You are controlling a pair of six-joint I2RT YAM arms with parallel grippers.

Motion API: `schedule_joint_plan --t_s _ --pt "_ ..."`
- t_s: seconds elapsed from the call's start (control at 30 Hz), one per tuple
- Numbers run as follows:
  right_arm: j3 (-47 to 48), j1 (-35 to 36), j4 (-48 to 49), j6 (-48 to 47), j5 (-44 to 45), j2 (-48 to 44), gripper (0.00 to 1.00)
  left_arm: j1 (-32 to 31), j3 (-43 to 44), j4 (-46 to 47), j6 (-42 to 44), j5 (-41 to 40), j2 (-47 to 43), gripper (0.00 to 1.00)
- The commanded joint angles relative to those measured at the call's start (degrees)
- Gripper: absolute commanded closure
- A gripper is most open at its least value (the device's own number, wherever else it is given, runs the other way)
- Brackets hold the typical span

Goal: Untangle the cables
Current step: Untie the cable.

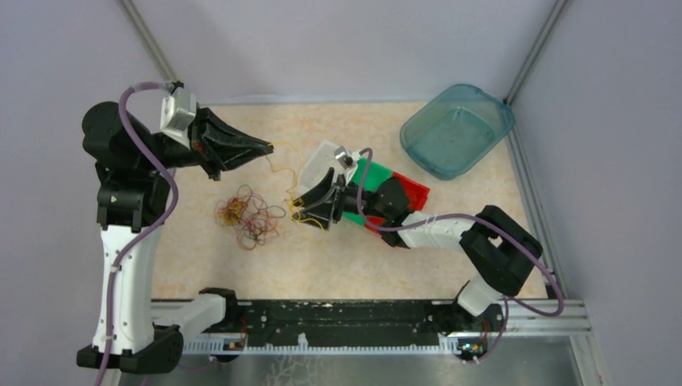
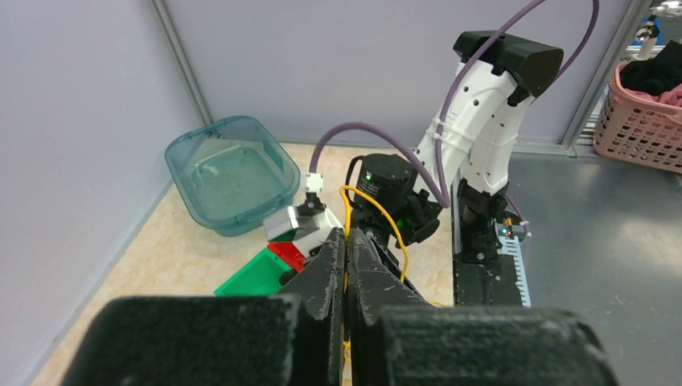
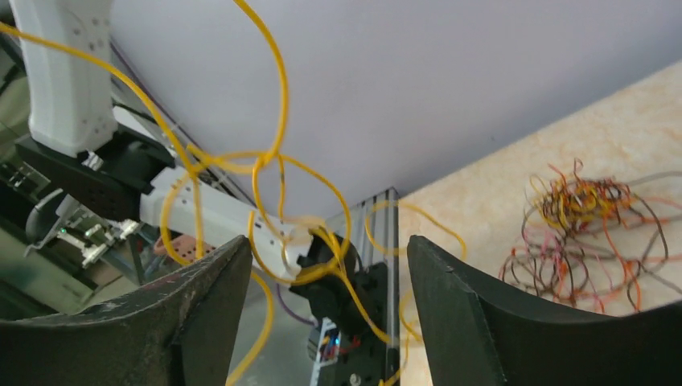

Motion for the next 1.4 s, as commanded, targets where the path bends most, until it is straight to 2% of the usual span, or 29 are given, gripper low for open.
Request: schedule_joint_plan --t_s 0.0,0.2,0.5,0.63,0.77,0.9,0.93,1.13,1.23,1.37 --pt "-4.12 -1.37 4.79 -0.39 0.21 -4.79 0.27 0.27 2.44 -0.36 1.65 -0.16 -0.22 0.97" --pt "-7.75 -2.35 6.95 0.98 -0.49 -6.01 0.27 0.25 2.57 -0.40 1.94 -0.34 -0.11 0.98" --pt "-6.86 -1.87 8.84 0.98 -0.49 -2.05 0.30 0.28 4.00 0.32 0.78 -0.25 0.40 0.98" --pt "-3.44 -0.95 5.89 0.14 -0.73 0.58 0.44 0.29 4.23 1.20 0.01 -0.45 0.58 0.98" --pt "-3.07 -0.76 9.09 2.35 -0.53 2.97 0.70 0.26 4.90 0.98 0.15 -0.83 0.51 0.98" --pt "-4.58 -1.08 9.29 2.31 0.39 1.51 0.96 0.26 5.30 -0.19 1.45 -1.90 0.31 0.98" --pt "-5.03 -1.20 9.17 2.21 0.47 1.00 0.99 0.25 5.45 -0.42 1.72 -2.18 0.31 0.98" --pt "-8.56 -3.30 9.85 3.23 0.57 -1.83 1.00 0.30 6.86 -3.76 5.68 -7.19 0.58 0.99" --pt "-11.40 -4.03 7.71 1.54 1.03 -3.73 1.00 0.30 7.47 -4.65 8.82 -13.85 0.23 1.00" --pt "-15.08 -4.05 -1.97 -3.63 3.55 -7.51 1.00 0.28 7.67 -3.23 14.95 -24.41 -1.67 1.00"
